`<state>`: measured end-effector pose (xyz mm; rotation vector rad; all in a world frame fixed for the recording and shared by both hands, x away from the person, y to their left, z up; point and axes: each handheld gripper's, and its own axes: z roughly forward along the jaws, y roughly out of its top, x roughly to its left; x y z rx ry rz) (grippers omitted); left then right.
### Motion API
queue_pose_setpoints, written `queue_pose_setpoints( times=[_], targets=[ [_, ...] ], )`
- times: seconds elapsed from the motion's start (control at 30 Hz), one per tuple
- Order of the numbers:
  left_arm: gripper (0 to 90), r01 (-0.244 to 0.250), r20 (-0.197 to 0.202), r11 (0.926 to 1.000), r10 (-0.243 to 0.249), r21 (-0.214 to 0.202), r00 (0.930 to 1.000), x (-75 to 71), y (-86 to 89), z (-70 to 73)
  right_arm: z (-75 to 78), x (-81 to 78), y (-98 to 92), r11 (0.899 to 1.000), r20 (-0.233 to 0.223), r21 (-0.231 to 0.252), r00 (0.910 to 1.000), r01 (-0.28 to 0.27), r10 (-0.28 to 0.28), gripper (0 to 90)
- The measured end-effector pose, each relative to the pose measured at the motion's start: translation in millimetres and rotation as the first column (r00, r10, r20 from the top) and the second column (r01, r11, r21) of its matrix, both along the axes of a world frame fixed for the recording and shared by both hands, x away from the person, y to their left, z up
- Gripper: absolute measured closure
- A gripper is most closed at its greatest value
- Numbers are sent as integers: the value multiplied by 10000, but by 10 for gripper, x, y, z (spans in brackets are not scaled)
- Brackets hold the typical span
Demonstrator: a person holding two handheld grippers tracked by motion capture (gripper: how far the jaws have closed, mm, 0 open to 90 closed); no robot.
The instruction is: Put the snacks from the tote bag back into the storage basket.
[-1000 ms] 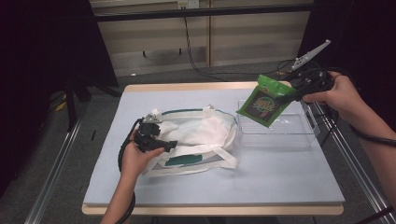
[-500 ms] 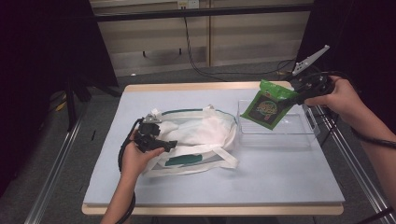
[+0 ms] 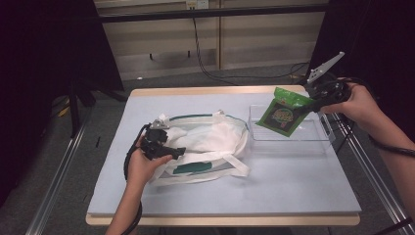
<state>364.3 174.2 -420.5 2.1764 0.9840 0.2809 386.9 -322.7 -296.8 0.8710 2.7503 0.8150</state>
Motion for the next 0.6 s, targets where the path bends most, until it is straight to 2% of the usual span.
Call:
queue_pose_setpoints(
  times=[0.23,0.3,0.43,0.6],
  targets=[
    [134,55,11,10000,-55,9,10000,1,-7,-1,-52,3,6,9987,124,-437,9996,-253,259,760],
    [134,137,8,9998,-137,109,9999,5,-1,2,-71,4,9,9985,64,-450,9995,-302,306,761],
    [134,70,-7,10000,-70,55,10000,8,-8,1,-118,7,33,9968,162,-588,9983,-546,556,760],
    [133,86,-17,9998,-86,160,10000,12,-7,-2,-184,11,79,9935,39,-800,9967,-810,816,760]
  ],
)
